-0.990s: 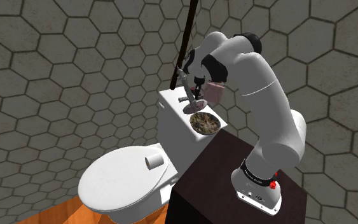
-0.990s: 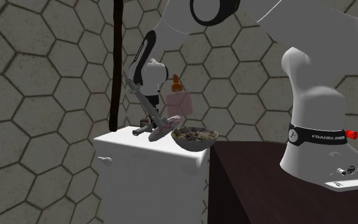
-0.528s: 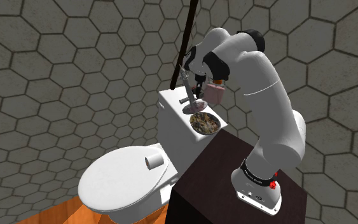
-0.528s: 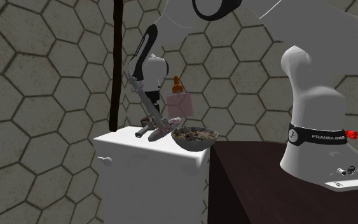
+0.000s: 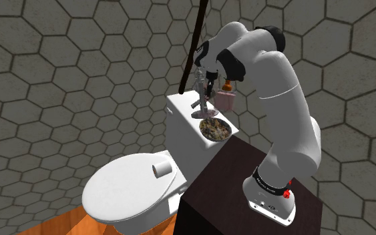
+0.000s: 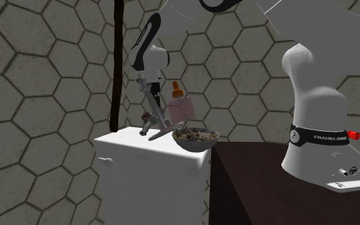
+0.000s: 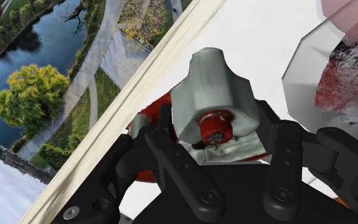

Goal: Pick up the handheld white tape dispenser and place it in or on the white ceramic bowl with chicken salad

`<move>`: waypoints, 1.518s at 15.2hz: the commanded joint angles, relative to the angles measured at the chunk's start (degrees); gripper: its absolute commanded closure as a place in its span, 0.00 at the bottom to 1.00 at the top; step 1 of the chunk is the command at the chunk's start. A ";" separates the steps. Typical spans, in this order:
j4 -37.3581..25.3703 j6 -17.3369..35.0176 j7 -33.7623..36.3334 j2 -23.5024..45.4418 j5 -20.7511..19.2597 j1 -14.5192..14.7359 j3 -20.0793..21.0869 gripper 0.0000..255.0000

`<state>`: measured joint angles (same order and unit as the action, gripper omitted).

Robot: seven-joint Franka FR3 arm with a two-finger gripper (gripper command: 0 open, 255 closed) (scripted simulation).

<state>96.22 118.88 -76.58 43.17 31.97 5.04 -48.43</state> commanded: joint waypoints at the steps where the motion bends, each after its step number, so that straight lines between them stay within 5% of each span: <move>1: -0.21 -0.41 0.30 -1.13 -0.76 0.02 -1.33 1.00; 12: -2.35 -5.83 1.77 -5.03 -3.95 1.58 -4.27 1.00; 19: 20.73 3.76 5.75 -20.53 -12.42 19.06 -14.37 1.00; 23: 32.21 8.55 14.26 -33.00 -24.08 34.03 -25.79 1.00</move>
<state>125.64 126.26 -65.21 13.58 11.75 34.82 -71.08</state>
